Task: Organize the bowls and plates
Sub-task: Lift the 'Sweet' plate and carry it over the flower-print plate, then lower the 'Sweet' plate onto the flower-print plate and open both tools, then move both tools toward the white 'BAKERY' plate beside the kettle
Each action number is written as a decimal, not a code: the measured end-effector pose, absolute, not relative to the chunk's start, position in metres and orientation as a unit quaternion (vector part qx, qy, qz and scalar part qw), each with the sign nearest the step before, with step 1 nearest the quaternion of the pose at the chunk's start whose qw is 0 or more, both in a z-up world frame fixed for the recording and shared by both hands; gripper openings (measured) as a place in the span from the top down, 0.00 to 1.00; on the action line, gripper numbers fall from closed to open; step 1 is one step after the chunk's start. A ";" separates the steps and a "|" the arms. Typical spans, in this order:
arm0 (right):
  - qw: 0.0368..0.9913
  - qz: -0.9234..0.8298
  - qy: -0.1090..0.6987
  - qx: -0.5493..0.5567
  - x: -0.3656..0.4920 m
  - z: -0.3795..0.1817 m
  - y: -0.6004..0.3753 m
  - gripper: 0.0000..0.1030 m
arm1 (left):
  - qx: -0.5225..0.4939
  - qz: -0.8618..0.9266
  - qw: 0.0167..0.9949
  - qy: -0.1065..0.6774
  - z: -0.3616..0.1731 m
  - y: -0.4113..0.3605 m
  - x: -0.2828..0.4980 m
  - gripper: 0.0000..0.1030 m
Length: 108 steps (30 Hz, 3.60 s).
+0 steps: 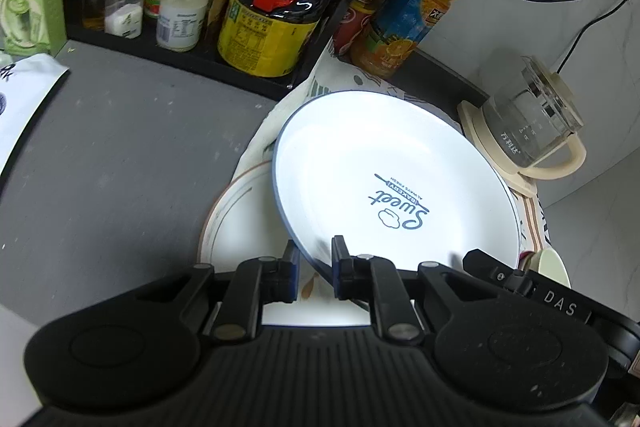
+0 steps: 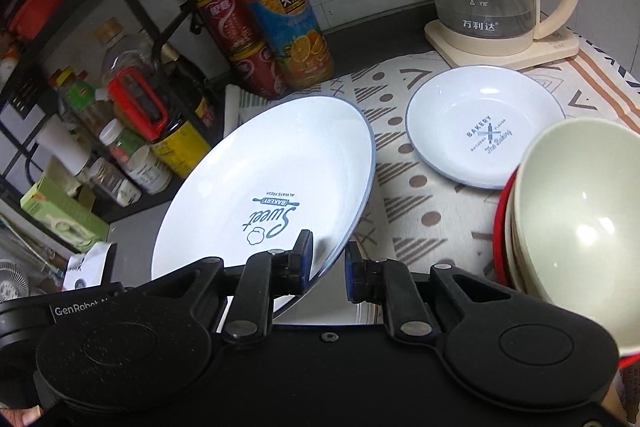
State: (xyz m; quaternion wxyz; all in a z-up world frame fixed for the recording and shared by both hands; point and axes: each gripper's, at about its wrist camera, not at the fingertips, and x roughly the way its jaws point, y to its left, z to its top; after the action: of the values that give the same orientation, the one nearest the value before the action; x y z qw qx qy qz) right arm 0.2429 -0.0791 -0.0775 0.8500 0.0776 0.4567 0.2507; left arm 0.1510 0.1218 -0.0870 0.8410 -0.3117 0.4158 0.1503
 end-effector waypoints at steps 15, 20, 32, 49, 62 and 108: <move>0.843 0.271 0.462 0.053 0.208 -0.084 -0.093 0.85 | -0.298 0.159 0.837 0.430 -0.091 0.105 0.112 0.86; 0.841 0.270 0.466 0.044 0.199 -0.087 -0.094 0.85 | -0.299 0.160 0.831 0.440 -0.098 0.104 0.107 0.86; 0.833 0.257 0.490 0.018 0.198 -0.100 -0.090 0.85 | -0.301 0.153 0.816 0.469 -0.117 0.103 0.113 0.85; 0.825 0.241 0.511 -0.014 0.205 -0.113 -0.075 0.85 | -0.259 0.157 0.804 0.512 -0.118 0.106 0.136 0.82; 0.824 0.227 0.518 -0.019 0.215 -0.119 -0.071 0.85 | -0.248 0.194 0.805 0.503 -0.119 0.132 0.137 0.63; 0.830 0.321 0.453 0.056 0.218 -0.053 -0.133 0.09 | -0.279 0.222 0.812 0.463 -0.068 0.067 0.122 0.19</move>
State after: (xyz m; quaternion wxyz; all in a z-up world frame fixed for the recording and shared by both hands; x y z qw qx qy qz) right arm 0.2178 -0.1330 -0.0526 0.8300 0.0561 0.4527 0.3209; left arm 0.1218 0.0668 -0.0679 0.8115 -0.2792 0.4627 0.2222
